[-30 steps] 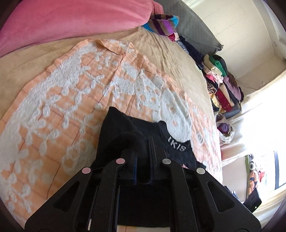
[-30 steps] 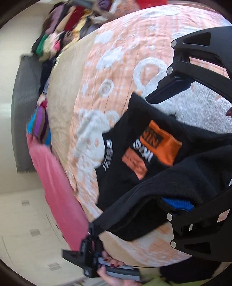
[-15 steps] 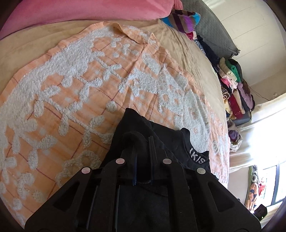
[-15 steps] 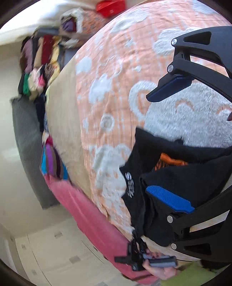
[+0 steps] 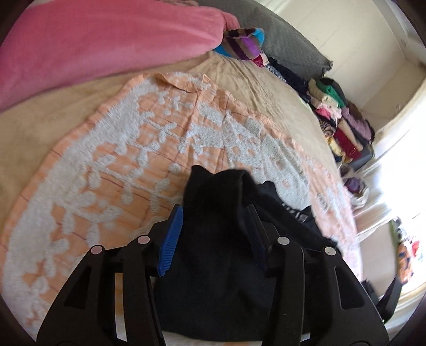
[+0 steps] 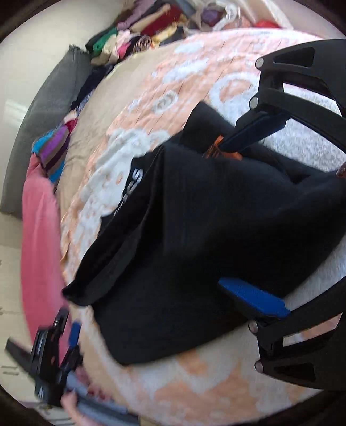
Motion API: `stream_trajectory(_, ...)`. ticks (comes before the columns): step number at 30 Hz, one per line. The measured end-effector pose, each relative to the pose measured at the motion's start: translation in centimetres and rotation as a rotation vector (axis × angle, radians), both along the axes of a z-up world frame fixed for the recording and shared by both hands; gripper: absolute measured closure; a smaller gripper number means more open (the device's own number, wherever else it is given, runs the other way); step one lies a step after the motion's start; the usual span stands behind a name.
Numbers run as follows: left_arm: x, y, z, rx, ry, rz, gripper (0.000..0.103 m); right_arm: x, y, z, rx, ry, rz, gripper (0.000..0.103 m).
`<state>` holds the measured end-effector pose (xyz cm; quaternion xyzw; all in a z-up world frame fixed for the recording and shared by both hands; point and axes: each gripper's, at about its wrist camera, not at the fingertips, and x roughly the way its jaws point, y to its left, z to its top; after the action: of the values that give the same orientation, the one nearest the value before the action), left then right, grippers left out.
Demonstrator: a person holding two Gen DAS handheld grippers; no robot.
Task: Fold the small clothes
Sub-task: 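Carry the held hem over the shirt body to the IKISS collar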
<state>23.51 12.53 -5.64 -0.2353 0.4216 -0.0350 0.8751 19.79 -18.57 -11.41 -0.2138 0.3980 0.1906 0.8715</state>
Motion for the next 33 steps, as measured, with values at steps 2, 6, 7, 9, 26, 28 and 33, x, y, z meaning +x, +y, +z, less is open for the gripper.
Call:
stream_trajectory(2, -0.3, -0.2, -0.2, 0.061, 0.007, -0.024, 0.063, 0.8, -1.8, 0.5, 0.118, 0.02, -0.05, 0.085)
stream_trajectory(6, 0.1, -0.6, -1.2, 0.098, 0.039, -0.06, 0.063, 2.5, -7.8, 1.9, 0.382, -0.013, -0.284, 0.088)
stream_trajectory(7, 0.4, -0.7, -1.5, 0.103, 0.048, -0.064, 0.062, 2.8, -9.1, 1.7, 0.4, -0.028, -0.342, 0.084)
stream_trajectory(9, 1.1, -0.9, -2.3, 0.107, 0.069, -0.069, 0.062, 3.4, -11.2, 0.9, 0.408, 0.007, -0.414, 0.07)
stream_trajectory(26, 6.4, -2.3, -3.6, 0.149, 0.058, -0.063, 0.056, 5.4, -13.8, -1.6, 0.539, 0.105, -0.496, 0.061)
stream_trajectory(28, 6.6, -2.7, -3.6, 0.171, 0.041, -0.068, 0.087, 5.4, -14.0, -1.7, 0.556, 0.112, -0.485, 0.083)
stream_trajectory(33, 6.1, -3.5, -3.2, 0.236, 0.006, -0.101, 0.098, 5.0, -13.7, 0.1, 0.562, 0.044, -0.458, 0.09)
